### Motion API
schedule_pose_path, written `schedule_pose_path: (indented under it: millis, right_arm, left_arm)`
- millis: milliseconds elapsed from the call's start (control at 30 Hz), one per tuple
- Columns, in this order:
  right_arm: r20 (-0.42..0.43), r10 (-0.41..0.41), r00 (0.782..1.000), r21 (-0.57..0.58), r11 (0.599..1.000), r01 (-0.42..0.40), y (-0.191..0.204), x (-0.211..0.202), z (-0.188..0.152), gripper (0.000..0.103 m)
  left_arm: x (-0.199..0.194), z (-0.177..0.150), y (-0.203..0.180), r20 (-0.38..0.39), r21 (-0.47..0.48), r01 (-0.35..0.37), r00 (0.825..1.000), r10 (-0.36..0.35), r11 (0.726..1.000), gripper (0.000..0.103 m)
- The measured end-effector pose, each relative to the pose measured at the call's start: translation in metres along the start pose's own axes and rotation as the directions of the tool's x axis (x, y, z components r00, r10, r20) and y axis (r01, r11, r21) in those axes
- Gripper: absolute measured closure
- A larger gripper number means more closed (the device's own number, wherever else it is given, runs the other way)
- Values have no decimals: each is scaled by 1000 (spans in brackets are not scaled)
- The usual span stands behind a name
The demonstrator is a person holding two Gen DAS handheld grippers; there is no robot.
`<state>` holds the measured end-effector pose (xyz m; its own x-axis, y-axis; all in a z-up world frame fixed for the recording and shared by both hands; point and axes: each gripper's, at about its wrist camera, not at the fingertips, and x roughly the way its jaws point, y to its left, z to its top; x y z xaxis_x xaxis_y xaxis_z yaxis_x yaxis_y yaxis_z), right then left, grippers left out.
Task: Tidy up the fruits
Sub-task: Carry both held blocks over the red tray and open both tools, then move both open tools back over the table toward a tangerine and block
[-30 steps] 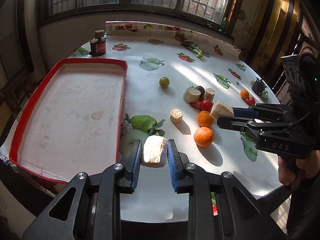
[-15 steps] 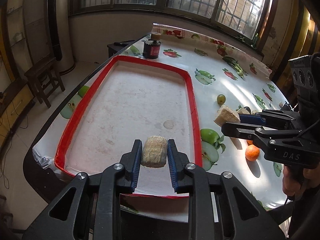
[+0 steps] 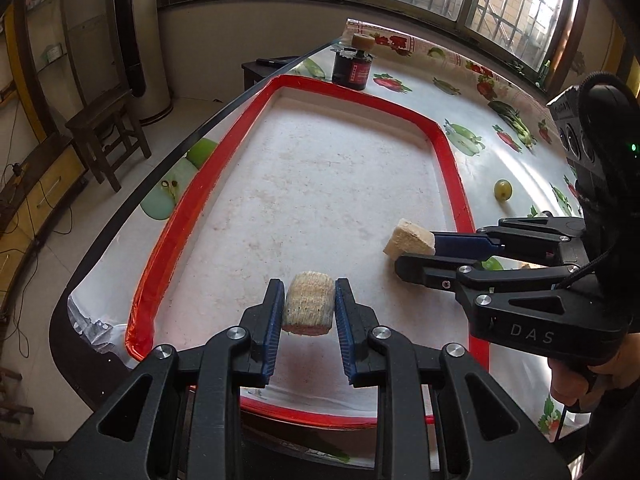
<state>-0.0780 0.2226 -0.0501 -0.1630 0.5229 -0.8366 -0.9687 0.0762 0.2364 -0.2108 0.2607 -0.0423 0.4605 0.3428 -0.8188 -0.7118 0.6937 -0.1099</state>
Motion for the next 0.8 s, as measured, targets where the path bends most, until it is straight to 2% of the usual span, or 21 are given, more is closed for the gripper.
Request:
schedule_pose_path:
  millis: [233,300,333,367,567,800]
  right_arm:
    - [-19,-9,1000,-24,1000,8,2,6,-3,69]
    - [-12,-16,1000,-35,999,16,4,3,-4,63]
    - [-8,-20,1000,-41,999,19,5,2,-4,58]
    - [-2,-23,1000,-44,999,23,7,-1,-5,55]
    - [55,-15,998,-28,999,16,3,-35,-15,53]
    - [111,-37,993,45,998,32,-17,-80,-41,53]
  left_arm:
    - [11,-6,-4,-30,3,-43,999,43,999,79]
    - [10,-6,-6,-33,6,-68,997,68,998,70]
    - [8,-6,-7,-27,6,-80,996,80,997,61]
    - [5,-6,-8,-18,9,-83,996,83,997,60]
    - [-15,-3,-14,22,8,-76,997,76,997,60]
    - [-31,-1,-47,45,47,-15,999,13,999,60]
